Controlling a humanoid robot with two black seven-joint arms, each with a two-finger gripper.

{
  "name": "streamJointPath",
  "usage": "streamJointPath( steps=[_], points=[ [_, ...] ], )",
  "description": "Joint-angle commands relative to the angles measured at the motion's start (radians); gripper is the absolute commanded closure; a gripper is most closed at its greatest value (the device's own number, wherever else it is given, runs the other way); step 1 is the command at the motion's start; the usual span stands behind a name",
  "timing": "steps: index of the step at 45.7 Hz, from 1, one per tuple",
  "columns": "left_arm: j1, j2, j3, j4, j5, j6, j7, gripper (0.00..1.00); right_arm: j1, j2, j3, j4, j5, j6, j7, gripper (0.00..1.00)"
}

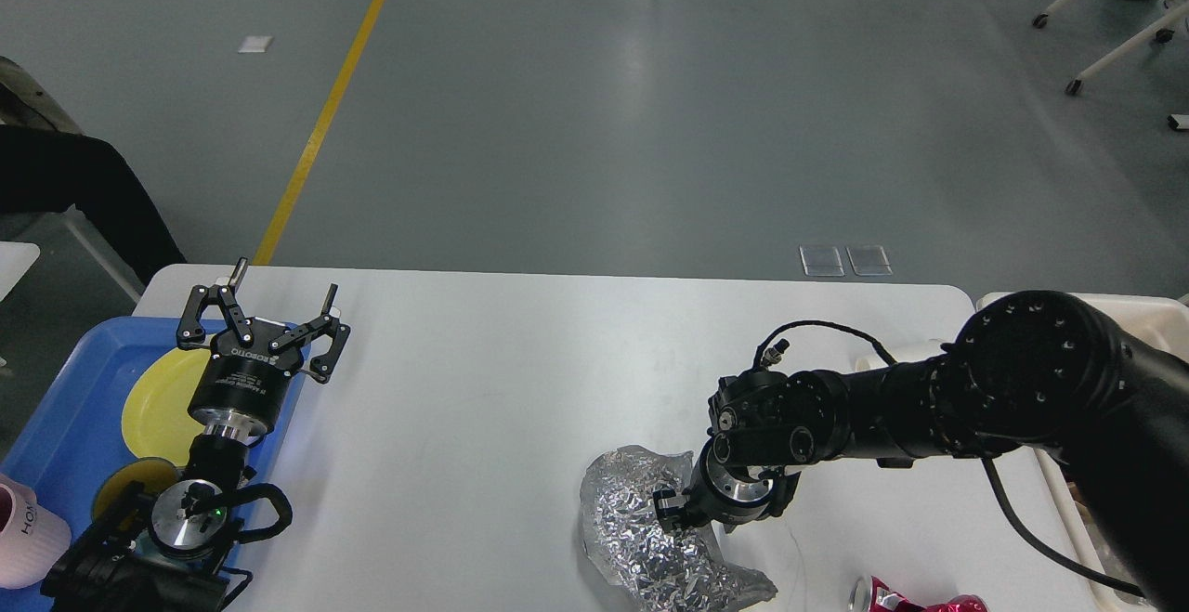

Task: Tidy desktop
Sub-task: 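Grasp the larger crumpled foil with the right gripper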

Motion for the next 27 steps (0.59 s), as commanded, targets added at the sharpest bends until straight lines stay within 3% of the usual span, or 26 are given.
streamJointPath(
  steps=[1, 20, 27],
  points=[
    [-0.001, 0.000, 0.000, 0.000, 0.000, 0.000, 0.001, 0.03, -0.006, -0.012, -0.009, 0.002, 0.003, 0.002, 0.001, 1.00],
    [-0.001, 0.000, 0.000, 0.000, 0.000, 0.000, 0.001, 0.03, -0.004, -0.020, -0.008, -0.004, 0.107, -0.006, -0.001, 1.00],
    [-0.001, -0.001, 0.000, -0.002, 0.000, 0.000, 0.001, 0.03, 0.042, -0.054, -0.017, -0.003, 0.248, 0.008, -0.002, 1.00]
  ],
)
